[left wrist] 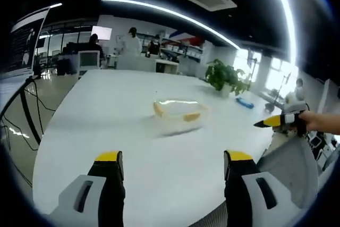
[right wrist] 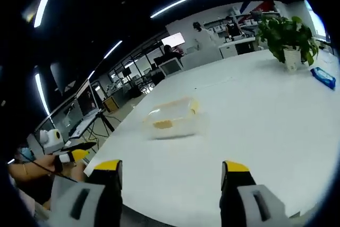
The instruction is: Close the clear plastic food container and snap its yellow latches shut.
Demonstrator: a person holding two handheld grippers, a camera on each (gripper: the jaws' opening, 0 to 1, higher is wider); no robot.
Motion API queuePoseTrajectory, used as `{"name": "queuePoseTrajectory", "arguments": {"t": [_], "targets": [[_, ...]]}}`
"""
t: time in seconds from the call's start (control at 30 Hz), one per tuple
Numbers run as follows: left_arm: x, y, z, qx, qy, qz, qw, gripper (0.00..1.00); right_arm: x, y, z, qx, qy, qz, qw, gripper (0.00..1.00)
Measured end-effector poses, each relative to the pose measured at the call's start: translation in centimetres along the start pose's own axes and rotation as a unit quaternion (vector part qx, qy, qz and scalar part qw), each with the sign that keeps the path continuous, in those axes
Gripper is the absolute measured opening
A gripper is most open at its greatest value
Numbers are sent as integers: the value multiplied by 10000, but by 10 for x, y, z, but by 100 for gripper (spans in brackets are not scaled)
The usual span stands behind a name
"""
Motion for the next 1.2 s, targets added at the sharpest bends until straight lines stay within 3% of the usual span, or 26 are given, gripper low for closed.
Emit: {"name": "queuePoseTrajectory", "arguments": {"t": [1.2], "targets": [[-1, -9, 1, 175, -136, 35, 9997, 71, 12, -9, 6, 203, 282, -141, 9993, 70]]}}
Point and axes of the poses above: the point that each gripper's makers call its tool centre point, and the gripper's own axes: z roughly forward along the fingers, x roughly to its left, y roughly out of its top, the point moved 1 cm from there along -z, roughly backward along the fingers, and after that the axes turned 11 degrees about -z, right-handed, at the moved point
